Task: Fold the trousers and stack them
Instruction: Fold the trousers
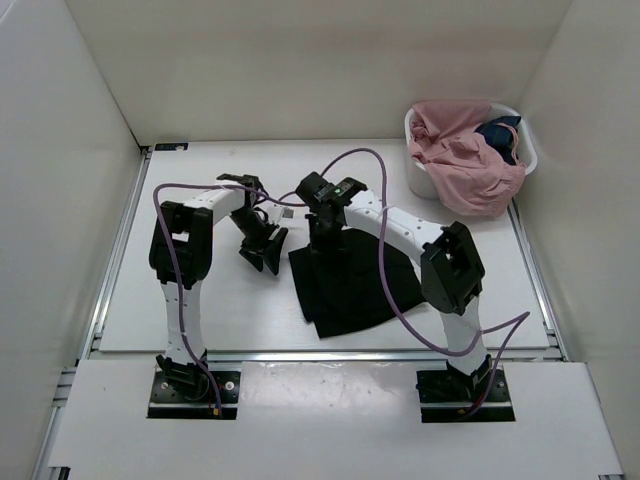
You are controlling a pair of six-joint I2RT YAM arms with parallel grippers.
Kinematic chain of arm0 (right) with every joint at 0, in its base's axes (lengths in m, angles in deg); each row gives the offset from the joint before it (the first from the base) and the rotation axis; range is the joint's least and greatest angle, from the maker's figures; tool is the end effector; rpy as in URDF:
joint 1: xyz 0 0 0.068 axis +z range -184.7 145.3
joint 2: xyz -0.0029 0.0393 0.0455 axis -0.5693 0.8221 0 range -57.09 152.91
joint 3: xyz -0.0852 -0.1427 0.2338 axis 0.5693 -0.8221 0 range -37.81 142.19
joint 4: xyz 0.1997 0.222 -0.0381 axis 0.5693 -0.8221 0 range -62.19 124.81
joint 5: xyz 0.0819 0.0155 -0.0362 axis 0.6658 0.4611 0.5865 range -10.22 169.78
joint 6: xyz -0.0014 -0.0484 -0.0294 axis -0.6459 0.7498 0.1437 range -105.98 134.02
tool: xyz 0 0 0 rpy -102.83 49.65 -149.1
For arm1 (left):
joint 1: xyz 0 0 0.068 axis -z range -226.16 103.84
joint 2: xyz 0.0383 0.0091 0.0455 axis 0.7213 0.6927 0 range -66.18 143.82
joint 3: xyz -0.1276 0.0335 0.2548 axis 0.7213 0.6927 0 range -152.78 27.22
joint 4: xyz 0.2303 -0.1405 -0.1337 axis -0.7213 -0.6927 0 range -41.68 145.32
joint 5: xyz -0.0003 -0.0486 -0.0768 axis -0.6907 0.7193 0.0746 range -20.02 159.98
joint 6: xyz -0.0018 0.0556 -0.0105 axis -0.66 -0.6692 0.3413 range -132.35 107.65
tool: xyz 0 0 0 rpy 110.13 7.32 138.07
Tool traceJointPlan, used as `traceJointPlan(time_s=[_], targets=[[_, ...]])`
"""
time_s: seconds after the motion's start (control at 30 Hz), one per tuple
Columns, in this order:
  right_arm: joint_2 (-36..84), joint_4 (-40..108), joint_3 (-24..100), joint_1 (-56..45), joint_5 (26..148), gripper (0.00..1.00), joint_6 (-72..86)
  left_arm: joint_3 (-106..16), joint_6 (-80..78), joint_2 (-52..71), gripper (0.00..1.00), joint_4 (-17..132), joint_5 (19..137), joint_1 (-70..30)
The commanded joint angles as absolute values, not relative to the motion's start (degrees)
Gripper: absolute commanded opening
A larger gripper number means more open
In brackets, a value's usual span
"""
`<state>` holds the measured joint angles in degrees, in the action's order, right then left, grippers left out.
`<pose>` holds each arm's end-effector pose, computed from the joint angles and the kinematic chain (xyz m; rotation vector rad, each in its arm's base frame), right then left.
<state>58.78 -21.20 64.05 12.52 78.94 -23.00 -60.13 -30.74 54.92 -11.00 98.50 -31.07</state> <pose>0.3217 0.3469 0.2460 -0.2504 2.8447 0.3221 0.3974 -0.1267 0.1355 -0.7710 -2.7872 0.7418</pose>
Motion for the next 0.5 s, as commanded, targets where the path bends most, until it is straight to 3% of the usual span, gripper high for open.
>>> traceJointPlan(time_s=[0.0,0.2,0.33,0.37,0.47], targets=[[59.09,-18.80,70.01,13.02,79.95,0.00,-25.19,-62.25,-31.42,56.25,0.72,-9.98,100.30,-31.39],[63.39,-21.62,74.24,14.07,85.21,0.03,-20.36,-65.06,-31.42,57.40,0.72,-9.98,98.55,-31.39],[67.00,-22.39,80.99,17.76,93.39,0.33,-10.10,-66.47,-30.81,56.26,0.74,-9.98,94.87,-35.25],[68.57,-24.41,82.93,19.68,94.18,0.46,-8.06,-67.17,-30.81,56.26,0.74,-9.98,93.73,-35.96],[69.12,-25.75,86.82,23.82,96.91,0.58,-0.68,-67.88,-30.28,55.12,0.74,-9.98,89.24,-38.51]])
